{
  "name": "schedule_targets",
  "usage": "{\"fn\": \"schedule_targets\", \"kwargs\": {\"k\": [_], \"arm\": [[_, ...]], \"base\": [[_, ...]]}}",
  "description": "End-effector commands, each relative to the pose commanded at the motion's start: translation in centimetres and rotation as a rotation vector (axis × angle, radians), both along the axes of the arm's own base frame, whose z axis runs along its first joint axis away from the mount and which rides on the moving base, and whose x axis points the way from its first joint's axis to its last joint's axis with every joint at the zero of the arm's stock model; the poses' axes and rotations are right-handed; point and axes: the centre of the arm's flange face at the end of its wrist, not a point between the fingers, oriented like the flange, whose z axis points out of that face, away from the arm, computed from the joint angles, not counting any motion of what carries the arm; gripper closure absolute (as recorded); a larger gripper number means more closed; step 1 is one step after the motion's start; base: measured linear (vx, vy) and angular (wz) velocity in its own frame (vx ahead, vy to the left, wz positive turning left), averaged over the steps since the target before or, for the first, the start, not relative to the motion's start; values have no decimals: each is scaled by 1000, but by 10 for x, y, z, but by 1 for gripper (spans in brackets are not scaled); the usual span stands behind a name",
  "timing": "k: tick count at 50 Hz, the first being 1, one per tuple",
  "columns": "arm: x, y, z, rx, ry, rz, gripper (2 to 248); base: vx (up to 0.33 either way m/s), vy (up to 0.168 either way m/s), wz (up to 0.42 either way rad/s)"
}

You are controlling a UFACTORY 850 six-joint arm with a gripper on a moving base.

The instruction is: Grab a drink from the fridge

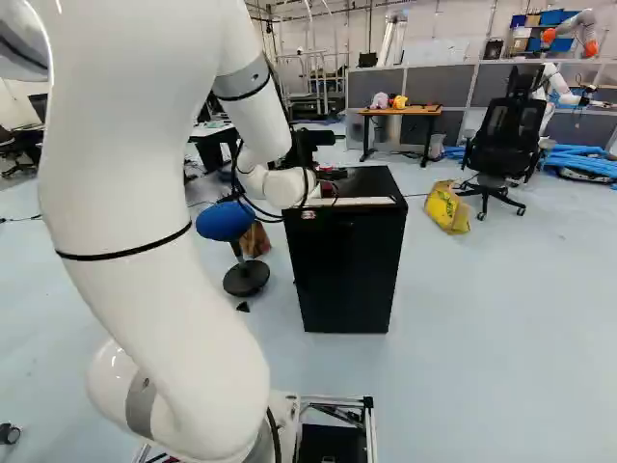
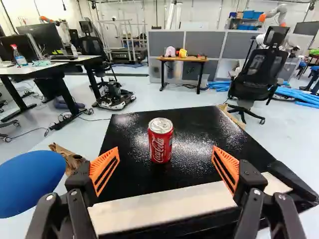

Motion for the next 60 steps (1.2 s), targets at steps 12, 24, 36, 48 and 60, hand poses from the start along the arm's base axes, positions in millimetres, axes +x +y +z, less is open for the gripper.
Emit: {"fn": "schedule_targets", "kwargs": {"k": [12,24,36,48,60], "arm": [[2,0,-10,0,-5,0,3],[4,-1,-20,-3,-19,0,3],[5,-1,-20,-6,-43,1,3],[8,-1,-20,-8,-56,2,3],[13,-1,-20,-9,-58,3,3]], "base": [[0,0,0],[0,0,0],[0,0,0],[0,0,0],[0,0,0]]}}
